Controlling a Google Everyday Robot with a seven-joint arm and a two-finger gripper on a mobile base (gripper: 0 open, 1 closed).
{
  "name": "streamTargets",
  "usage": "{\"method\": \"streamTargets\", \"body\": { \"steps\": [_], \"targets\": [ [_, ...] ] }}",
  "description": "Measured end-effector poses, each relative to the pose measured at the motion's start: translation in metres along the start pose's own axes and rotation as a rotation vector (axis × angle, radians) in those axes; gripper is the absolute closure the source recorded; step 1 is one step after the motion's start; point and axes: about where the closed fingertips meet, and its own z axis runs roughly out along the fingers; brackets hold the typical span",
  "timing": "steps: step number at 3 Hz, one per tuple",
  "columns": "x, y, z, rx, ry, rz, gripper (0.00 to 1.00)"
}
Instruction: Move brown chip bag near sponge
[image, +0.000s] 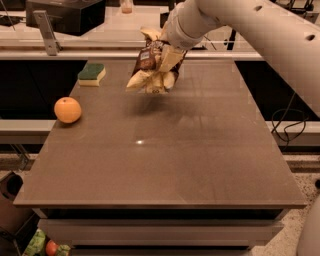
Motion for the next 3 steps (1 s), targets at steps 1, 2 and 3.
{"method": "streamTargets", "body": {
  "steps": [1,2,3],
  "targets": [
    [-0.005,-0.006,0.025,0.017,-0.007,-0.018,1.00],
    [-0.010,-0.008,0.047,0.016,-0.028,-0.027,1.00],
    [-0.011,-0.014,0.063,0.035,-0.038,-0.035,1.00]
  ]
}}
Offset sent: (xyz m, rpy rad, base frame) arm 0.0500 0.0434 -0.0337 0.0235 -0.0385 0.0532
